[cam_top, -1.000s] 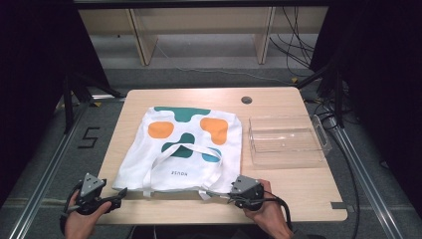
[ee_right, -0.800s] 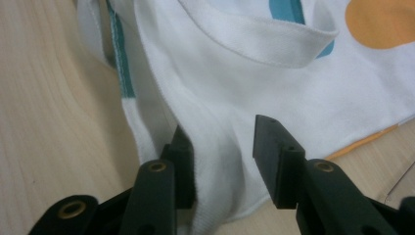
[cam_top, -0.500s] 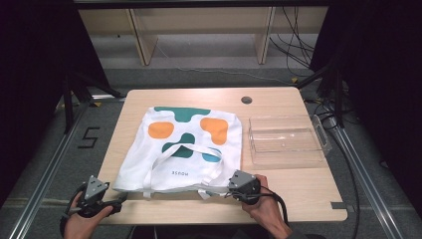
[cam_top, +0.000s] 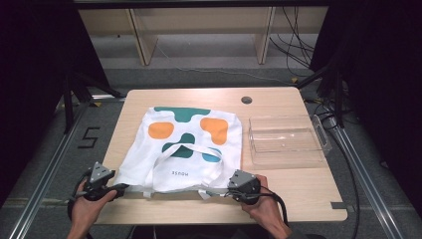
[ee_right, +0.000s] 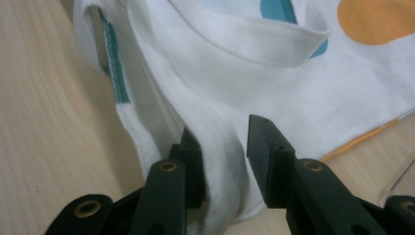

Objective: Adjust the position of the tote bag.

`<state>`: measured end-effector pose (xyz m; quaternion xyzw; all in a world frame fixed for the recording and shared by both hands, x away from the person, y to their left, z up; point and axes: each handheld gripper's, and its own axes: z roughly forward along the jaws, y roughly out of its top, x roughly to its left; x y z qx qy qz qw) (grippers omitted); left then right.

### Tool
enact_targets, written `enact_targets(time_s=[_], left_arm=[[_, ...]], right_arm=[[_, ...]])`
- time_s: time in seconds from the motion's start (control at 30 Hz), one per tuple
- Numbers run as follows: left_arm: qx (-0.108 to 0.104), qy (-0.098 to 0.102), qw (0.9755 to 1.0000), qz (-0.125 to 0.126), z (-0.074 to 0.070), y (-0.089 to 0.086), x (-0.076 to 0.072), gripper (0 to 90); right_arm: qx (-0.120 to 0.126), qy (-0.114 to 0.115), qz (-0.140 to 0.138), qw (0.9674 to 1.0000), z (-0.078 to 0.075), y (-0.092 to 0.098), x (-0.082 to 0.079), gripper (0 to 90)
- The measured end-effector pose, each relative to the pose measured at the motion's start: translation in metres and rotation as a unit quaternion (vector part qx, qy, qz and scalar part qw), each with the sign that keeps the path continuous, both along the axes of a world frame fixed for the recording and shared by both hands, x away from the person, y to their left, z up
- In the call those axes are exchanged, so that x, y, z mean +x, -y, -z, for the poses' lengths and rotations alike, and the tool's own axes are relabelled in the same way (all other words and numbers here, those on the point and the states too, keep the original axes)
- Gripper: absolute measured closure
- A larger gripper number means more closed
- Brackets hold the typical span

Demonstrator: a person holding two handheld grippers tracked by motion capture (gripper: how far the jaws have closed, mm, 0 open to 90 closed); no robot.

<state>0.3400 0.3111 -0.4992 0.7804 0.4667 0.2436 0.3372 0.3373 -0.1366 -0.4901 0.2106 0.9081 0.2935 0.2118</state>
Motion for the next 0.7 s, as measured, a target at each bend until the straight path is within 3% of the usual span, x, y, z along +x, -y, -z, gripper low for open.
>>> enact_targets(time_s=[0.07,0.1,0.17,0.2,0.27,0.3,0.33,0.37,0.47,0.57,0.6,0.63,0.7], left_arm=[[0.040,0.009,0.9991,0.007,-0.001,0.000,0.002,57.3],[0.024,0.023,0.9995,-0.001,0.000,0.002,0.002,66.4],[0.033,0.021,0.9991,0.018,-0.003,-0.001,0.000,75.3],[0.020,0.029,0.9993,0.014,-0.002,0.001,-0.002,77.5],[0.026,0.030,0.9989,0.024,-0.005,0.003,-0.008,79.0],[0.019,0.033,0.9988,0.032,-0.006,0.006,-0.011,79.8],[0.027,0.029,0.9984,0.040,-0.007,0.007,-0.014,79.9],[0.021,0.030,0.9984,0.043,-0.006,0.009,-0.018,79.9],[0.040,0.016,0.9969,0.065,-0.008,0.011,-0.026,79.8],[0.026,0.017,0.9977,0.060,-0.005,0.017,-0.029,79.6],[0.026,0.020,0.9976,0.061,-0.005,0.019,-0.031,79.5],[0.038,0.016,0.9964,0.074,-0.008,0.018,-0.033,79.5],[0.023,0.017,0.9973,0.068,-0.006,0.020,-0.036,79.3]], right_arm=[[-0.011,-0.004,0.006,0.9999,0.004,-0.002,-0.001,67.7],[-0.013,-0.004,0.007,0.9999,0.005,-0.002,-0.001,67.7],[-0.029,0.010,0.005,0.9995,0.005,0.000,0.001,69.1],[-0.032,0.013,0.002,0.9994,0.005,0.001,0.002,69.1],[-0.029,0.008,0.006,0.9995,0.005,0.002,0.002,69.0],[-0.023,-0.003,0.020,0.9995,0.005,0.003,0.001,67.8],[-0.024,0.006,0.023,0.9994,0.005,0.005,0.001,67.0],[-0.021,0.004,0.035,0.9992,0.005,0.007,0.000,66.9],[-0.019,0.004,0.040,0.9990,0.005,0.015,0.001,67.4],[-0.011,-0.007,0.039,0.9992,0.005,0.022,0.003,75.8],[-0.016,0.004,0.023,0.9996,0.005,0.023,0.006,77.1],[-0.014,0.002,0.036,0.9992,0.004,0.024,0.004,78.5],[-0.017,0.013,0.041,0.9989,0.000,0.027,0.003,81.8]])
